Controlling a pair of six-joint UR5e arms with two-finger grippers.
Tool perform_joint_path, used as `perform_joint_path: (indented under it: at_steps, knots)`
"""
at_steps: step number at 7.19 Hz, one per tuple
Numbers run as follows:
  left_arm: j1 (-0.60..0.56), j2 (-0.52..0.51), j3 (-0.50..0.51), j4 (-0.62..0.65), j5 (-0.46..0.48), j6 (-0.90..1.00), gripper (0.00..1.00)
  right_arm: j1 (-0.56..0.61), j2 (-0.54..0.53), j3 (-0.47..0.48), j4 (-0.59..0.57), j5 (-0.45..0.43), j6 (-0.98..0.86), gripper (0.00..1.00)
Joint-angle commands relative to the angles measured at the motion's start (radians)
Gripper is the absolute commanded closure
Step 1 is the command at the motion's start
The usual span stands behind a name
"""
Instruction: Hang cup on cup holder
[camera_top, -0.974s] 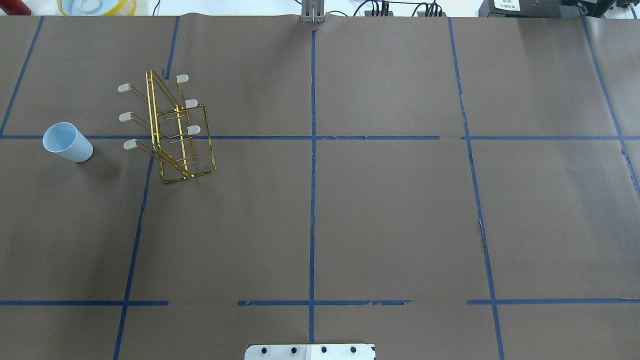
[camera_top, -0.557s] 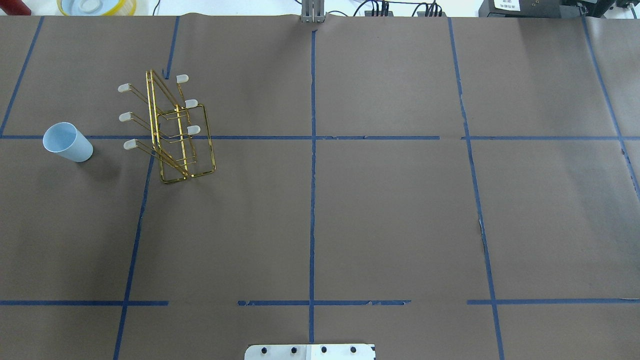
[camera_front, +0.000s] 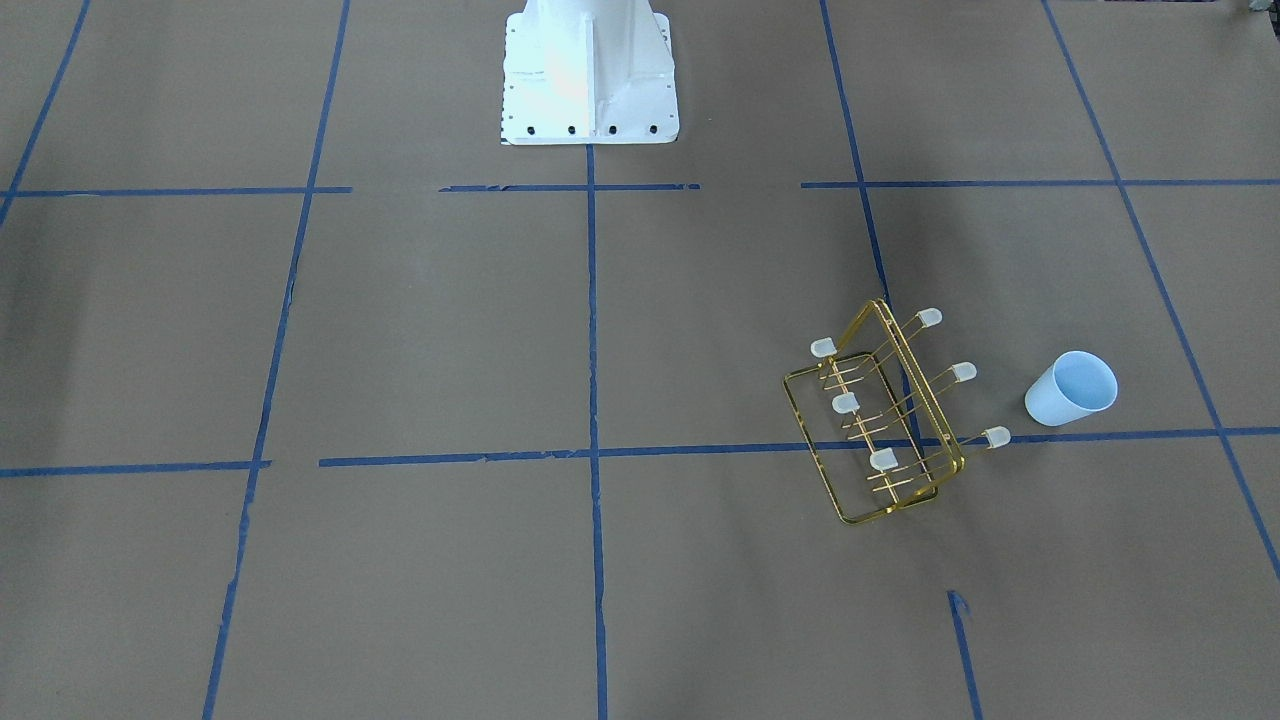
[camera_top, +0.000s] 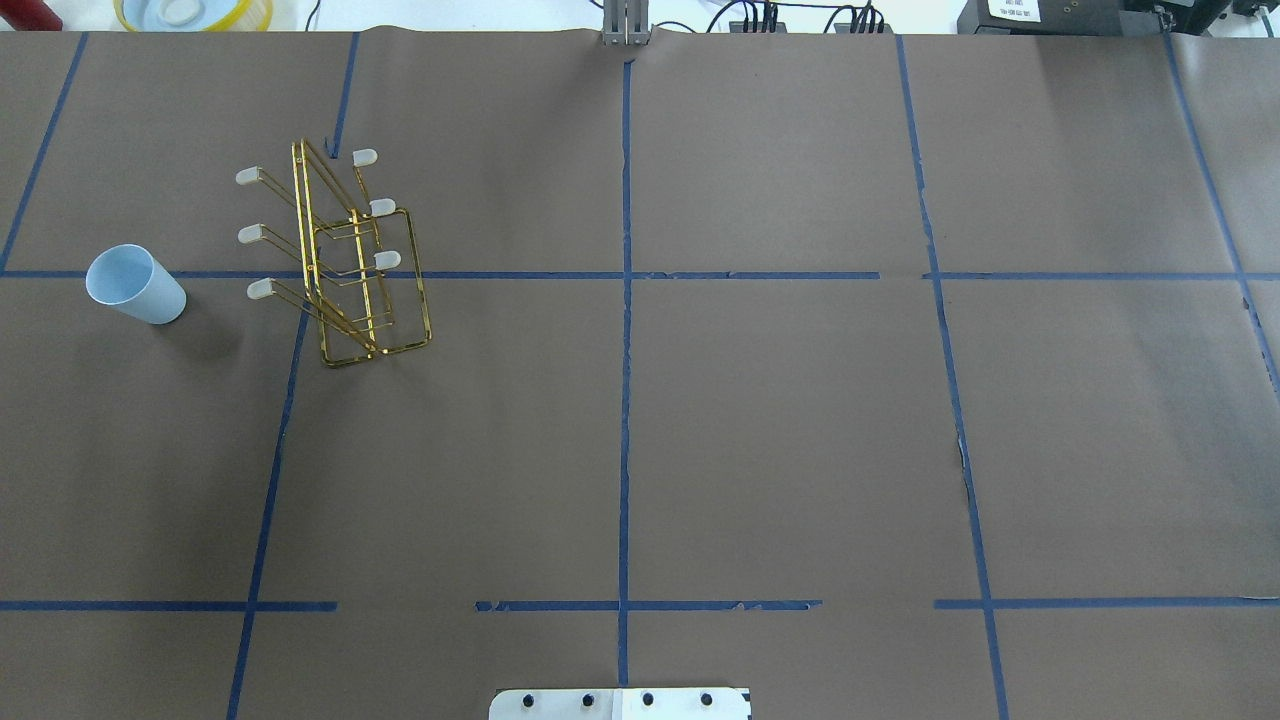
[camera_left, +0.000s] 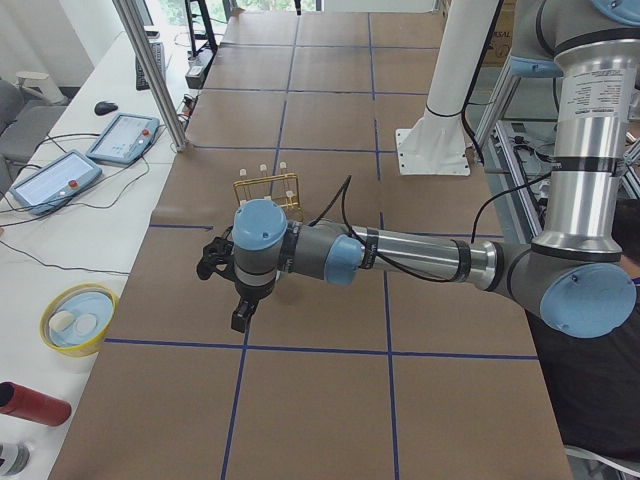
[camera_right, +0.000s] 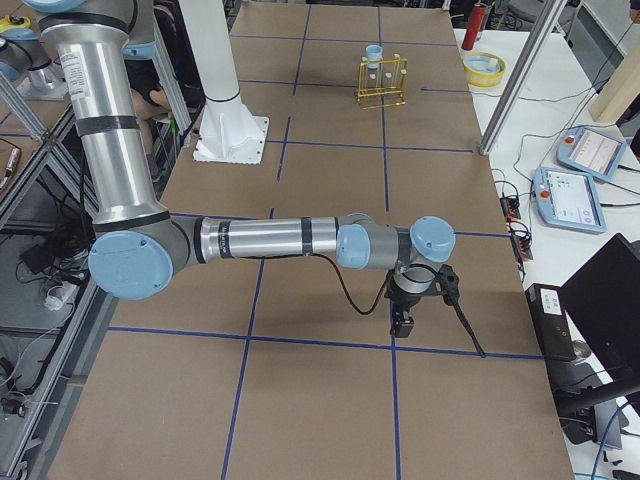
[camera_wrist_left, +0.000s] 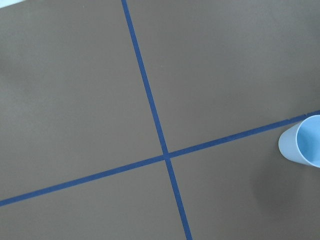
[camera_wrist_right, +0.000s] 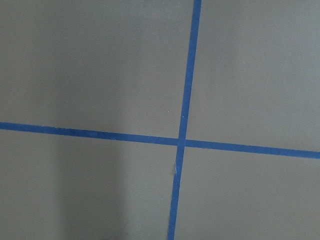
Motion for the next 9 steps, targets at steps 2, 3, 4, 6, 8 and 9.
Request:
perform_joint_path:
  at_steps: [2,3,4,6,8,9]
  knots:
    - [0.025,0.003,-0.018,-0.172,0.003,-0.162,0.00,0.000,0.000,0.000,0.000,0.000,0.000,0.00]
    - [0.069,0.026,-0.067,-0.241,0.056,-0.254,0.00,0.000,0.000,0.000,0.000,0.000,0.000,0.00]
    - [0.119,0.036,-0.107,-0.253,0.137,-0.319,0.00,0.000,0.000,0.000,0.000,0.000,0.000,0.00]
    - [0.242,0.063,-0.127,-0.498,0.283,-0.565,0.00,0.000,0.000,0.000,0.000,0.000,0.002,0.00]
    - [0.334,0.076,-0.164,-0.598,0.394,-0.681,0.00,0.000,0.000,0.000,0.000,0.000,0.002,0.00]
    - [0.371,0.089,-0.170,-0.646,0.425,-0.744,0.00,0.000,0.000,0.000,0.000,0.000,0.002,0.00]
